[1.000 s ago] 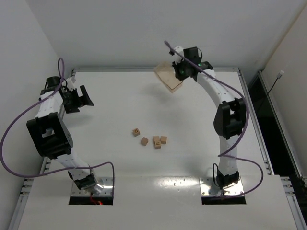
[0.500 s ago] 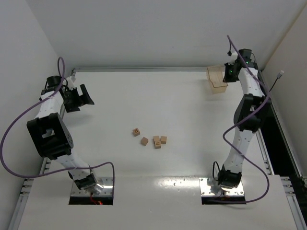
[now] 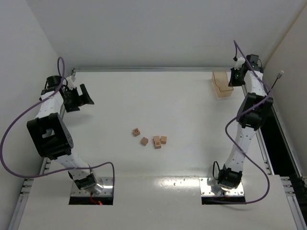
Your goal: Build the wood block tower
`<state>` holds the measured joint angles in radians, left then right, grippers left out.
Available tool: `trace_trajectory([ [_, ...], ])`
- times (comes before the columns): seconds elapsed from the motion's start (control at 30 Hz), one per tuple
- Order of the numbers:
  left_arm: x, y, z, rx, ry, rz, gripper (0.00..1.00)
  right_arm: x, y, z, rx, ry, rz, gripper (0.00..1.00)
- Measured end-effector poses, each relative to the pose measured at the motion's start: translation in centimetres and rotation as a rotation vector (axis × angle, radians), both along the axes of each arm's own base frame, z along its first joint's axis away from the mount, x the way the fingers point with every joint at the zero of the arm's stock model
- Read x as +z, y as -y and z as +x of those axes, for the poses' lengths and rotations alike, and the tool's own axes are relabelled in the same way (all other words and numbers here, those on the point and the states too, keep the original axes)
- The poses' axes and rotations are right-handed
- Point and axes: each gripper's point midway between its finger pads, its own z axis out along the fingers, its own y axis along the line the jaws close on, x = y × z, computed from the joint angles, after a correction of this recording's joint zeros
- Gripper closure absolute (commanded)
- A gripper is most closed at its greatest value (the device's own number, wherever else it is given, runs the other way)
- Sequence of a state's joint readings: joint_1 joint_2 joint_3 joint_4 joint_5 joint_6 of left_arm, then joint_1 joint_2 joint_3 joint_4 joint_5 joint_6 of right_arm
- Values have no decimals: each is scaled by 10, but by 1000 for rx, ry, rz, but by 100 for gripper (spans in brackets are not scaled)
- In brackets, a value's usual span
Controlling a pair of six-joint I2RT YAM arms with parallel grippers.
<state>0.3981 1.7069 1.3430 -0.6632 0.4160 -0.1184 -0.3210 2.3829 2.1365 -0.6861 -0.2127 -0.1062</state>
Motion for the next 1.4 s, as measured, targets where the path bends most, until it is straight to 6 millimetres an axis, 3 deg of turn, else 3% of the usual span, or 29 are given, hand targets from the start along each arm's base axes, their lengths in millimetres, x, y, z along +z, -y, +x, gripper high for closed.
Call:
trace_trajectory([
  [0.23, 0, 0, 0, 3, -2, 1, 6, -15, 19, -7, -35, -27, 13, 100],
  [0.4, -1, -2, 0, 10, -6, 10, 5, -15, 28, -8, -59, -20, 13, 74],
  [0.47, -1, -3, -1, 12, -7, 13, 4, -14, 29, -8, -61, -18, 13, 59],
  [0.57, -2, -4, -1, 20, -11, 18, 3, -14, 28, -8, -57, -15, 16, 53],
  [0.77, -2, -6, -1, 35, -16, 23, 1, -11, 12, -15, -14, 0, 71, 52],
  [0.83, -2, -7, 1, 40, -10, 26, 1, -5, -5, -32, 14, 2, 106, 52],
  [0.93, -1, -9, 3, 45, -2, 35, 1, 23, -29, -53, 56, 40, 126, 52],
  [1.07, -1, -11, 4, 53, -2, 46, 1, 86, -69, -63, 150, 175, 102, 53],
  [1.2, 0, -7, 4, 42, -2, 55, 0, 144, -123, -81, 314, 299, 54, 51],
  [1.3, 8, 9, 7, -14, 17, 103, 0, 153, -182, -107, 512, 307, 30, 50],
  [1.4, 23, 44, 10, -119, 62, 168, 0, 128, -250, -149, 745, 249, 38, 38],
])
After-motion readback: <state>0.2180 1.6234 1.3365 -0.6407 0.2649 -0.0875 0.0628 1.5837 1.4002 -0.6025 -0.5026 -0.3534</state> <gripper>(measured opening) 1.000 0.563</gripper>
